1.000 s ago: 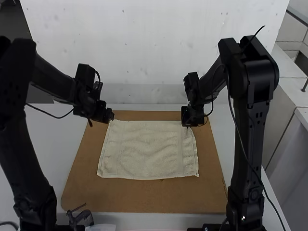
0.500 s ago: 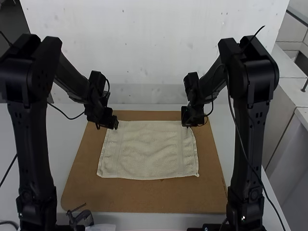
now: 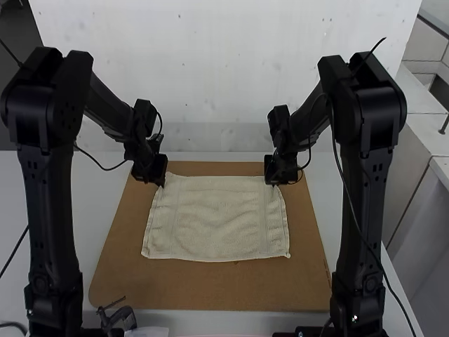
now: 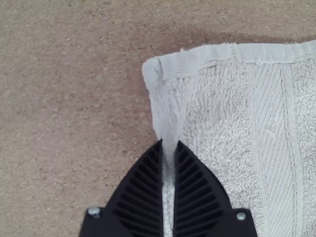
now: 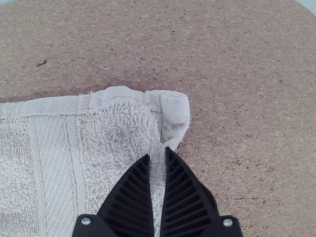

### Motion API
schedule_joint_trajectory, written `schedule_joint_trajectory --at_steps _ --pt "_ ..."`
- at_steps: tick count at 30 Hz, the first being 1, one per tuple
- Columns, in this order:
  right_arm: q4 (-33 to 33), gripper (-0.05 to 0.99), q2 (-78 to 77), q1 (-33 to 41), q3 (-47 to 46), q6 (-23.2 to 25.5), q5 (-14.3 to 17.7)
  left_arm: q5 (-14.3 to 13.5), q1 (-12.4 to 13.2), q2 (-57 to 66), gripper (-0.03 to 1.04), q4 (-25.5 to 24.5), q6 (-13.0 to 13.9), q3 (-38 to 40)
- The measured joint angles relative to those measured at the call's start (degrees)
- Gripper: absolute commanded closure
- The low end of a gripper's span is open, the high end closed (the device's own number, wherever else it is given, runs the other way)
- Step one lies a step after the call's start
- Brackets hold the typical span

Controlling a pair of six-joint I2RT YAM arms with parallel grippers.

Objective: Fold the towel.

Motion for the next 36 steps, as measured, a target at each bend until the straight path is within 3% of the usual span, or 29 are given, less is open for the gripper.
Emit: schedule_joint_trajectory --at_steps 3,17,27,36 --pt "0.4 0.92 0.0 0.0 0.0 -0.1 0.1 0.8 0.0 0.0 0.99 -2.4 -0.8 1.0" --pt "9.1 0.92 0.2 -0.1 -0.2 -0.4 1.4 2.1 0.0 -4.4 0.99 -4.2 -4.5 1.3" --pt "16.1 0.92 -4.5 -1.3 -2.3 -0.4 1.5 0.7 -1.3 -12.6 0.99 -3.6 -6.2 1.3" --pt "18.3 0.92 -10.1 -2.6 -5.5 -0.5 0.7 0.0 -2.8 -16.5 0.99 -3.6 -6.6 1.2"
